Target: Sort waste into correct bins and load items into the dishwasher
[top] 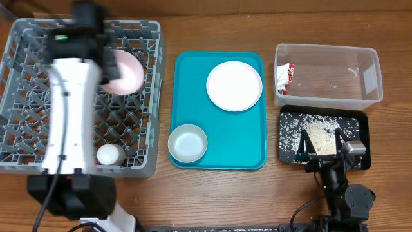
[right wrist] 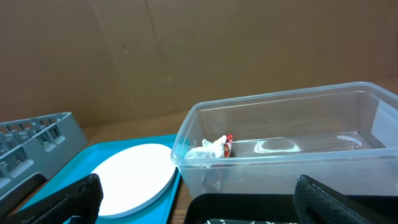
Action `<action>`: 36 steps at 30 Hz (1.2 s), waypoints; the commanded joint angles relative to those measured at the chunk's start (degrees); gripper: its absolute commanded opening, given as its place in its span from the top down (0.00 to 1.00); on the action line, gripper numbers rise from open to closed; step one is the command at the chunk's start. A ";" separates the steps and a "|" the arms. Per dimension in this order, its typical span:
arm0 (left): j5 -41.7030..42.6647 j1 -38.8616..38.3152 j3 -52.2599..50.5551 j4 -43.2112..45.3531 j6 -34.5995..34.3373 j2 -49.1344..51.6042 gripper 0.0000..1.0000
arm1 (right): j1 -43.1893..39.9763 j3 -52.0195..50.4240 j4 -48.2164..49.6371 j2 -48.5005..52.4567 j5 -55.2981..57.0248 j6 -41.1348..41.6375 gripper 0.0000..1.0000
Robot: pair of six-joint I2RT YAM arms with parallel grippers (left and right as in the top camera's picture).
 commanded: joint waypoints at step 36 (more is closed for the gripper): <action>-53.00 -15.76 -11.43 -2.86 -27.63 14.16 0.96 | -0.22 -0.59 0.42 -0.57 0.28 -0.39 0.00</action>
